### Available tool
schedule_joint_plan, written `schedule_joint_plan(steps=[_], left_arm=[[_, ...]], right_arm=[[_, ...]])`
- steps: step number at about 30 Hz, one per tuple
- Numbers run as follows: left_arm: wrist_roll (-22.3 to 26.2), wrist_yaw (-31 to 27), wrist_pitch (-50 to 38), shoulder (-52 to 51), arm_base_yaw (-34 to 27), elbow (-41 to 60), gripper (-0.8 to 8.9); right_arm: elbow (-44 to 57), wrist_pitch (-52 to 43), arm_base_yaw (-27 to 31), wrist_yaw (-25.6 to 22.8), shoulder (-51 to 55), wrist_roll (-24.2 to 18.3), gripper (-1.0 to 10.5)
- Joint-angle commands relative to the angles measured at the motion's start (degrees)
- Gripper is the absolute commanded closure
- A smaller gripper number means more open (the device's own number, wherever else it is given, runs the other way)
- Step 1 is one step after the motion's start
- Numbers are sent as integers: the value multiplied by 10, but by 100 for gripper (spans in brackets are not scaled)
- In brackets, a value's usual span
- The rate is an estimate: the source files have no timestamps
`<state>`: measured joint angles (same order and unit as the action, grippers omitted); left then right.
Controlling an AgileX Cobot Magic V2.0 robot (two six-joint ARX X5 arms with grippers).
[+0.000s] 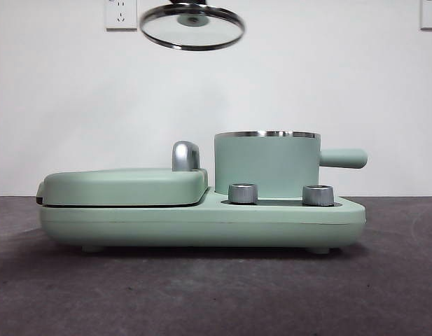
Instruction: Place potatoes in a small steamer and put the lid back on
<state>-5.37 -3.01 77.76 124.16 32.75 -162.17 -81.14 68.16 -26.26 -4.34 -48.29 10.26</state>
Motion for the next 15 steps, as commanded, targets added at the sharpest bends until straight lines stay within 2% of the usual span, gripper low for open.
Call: schedule_joint_plan(steps=[1,7,15], left_arm=[[-3,1,-15,29,25,-25,807],[-2,1,-35,81,71,-25,806],[-2,1,-58,143,93,-25,806]], right_arm=[[50,-25,-4,1,57,-5,524],[150,-49,-4,15,183,0,524],[161,-51,-4,15,196,13,524]])
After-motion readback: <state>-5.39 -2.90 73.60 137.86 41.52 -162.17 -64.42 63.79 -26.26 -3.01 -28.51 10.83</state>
